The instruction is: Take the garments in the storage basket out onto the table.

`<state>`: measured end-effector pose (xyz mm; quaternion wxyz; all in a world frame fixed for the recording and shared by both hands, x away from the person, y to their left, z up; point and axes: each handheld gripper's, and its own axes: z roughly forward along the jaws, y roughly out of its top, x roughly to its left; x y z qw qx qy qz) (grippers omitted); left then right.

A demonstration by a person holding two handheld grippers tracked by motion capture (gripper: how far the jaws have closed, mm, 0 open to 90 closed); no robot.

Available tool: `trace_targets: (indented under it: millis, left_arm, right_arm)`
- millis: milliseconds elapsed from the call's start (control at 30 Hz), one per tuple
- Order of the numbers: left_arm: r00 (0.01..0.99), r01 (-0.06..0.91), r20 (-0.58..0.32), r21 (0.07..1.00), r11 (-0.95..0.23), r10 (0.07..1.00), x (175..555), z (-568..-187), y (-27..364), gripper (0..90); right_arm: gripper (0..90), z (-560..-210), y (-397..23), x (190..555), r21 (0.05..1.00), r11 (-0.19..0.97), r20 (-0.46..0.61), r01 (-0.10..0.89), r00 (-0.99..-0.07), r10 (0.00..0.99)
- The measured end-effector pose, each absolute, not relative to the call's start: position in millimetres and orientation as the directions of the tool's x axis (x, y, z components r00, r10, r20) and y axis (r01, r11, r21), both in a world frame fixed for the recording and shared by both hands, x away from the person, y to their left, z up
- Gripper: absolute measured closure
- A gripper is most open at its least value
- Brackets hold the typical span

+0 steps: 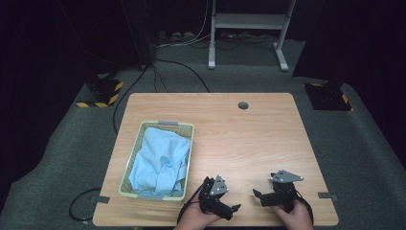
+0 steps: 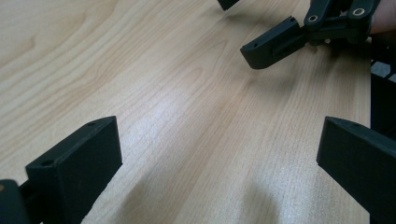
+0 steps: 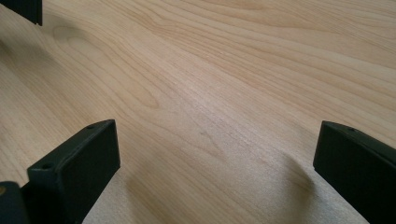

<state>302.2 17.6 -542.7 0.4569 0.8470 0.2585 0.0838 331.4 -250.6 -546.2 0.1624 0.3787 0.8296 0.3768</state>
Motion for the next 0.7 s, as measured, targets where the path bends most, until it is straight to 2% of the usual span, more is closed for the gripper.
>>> trace_targets:
  millis: [500,700]
  left_arm:
    - [0.864,0.348,-0.076,0.805,-0.48,0.499,303.3,-543.0,15.5,0.3]
    - [0.867,0.353,-0.085,0.801,-0.483,0.491,304.1,-542.4,16.1,0.4]
  right_arm:
    - [1.3,-547.5,-249.8,330.2,0.723,0.432,0.039,0.538,-0.657,0.753]
    - [1.0,-548.3,-246.9,330.4,0.709,0.455,0.015,0.54,-0.655,0.755]
